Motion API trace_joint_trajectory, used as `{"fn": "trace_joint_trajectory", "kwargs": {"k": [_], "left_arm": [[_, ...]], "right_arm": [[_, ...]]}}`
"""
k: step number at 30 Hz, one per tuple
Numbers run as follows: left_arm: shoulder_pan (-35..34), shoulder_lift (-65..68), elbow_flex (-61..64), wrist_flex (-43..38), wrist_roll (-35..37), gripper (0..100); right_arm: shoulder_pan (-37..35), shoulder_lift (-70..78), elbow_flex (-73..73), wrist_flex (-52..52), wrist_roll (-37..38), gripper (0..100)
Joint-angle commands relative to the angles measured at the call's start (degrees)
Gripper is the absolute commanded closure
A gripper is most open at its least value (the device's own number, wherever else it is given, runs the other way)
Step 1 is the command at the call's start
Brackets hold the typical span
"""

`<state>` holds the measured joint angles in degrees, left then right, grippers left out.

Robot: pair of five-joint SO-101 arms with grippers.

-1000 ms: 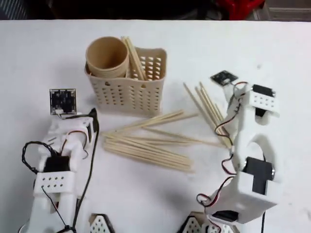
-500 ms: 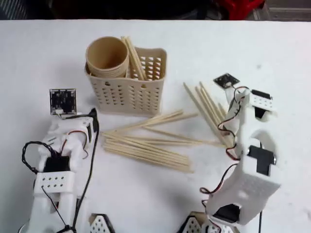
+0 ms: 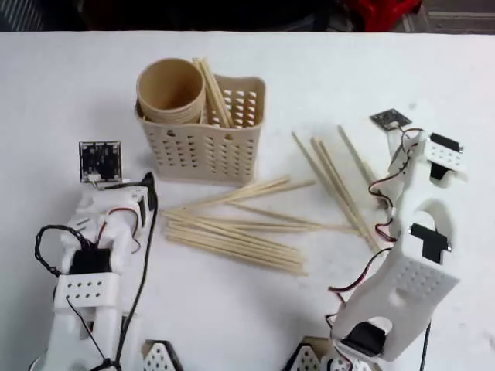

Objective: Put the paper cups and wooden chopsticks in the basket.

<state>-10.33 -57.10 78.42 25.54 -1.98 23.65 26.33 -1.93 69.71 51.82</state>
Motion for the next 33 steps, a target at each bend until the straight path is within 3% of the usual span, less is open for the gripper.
{"fn": "trace_joint_trajectory", "kwargs": {"k": [1, 15, 22, 33], "left_arm": [[0.40, -1.10, -0.18, -1.32, -0.70, 80], [0.40, -1.10, -0.18, -1.32, -0.70, 80], [0.40, -1.10, -0.18, -1.32, -0.70, 80], [0.40, -1.10, -0.18, -1.32, -0.70, 80]], "right_arm": [[1.19, -1.45, -3.78, 2.42, 0.00, 98.1], [2.59, -11.47, -1.85, 7.25, 0.00, 98.0], [2.68, -7.69, 7.38, -1.80, 0.09, 87.7], [1.80, -1.36, 8.97, -4.97, 0.09, 87.5]]}}
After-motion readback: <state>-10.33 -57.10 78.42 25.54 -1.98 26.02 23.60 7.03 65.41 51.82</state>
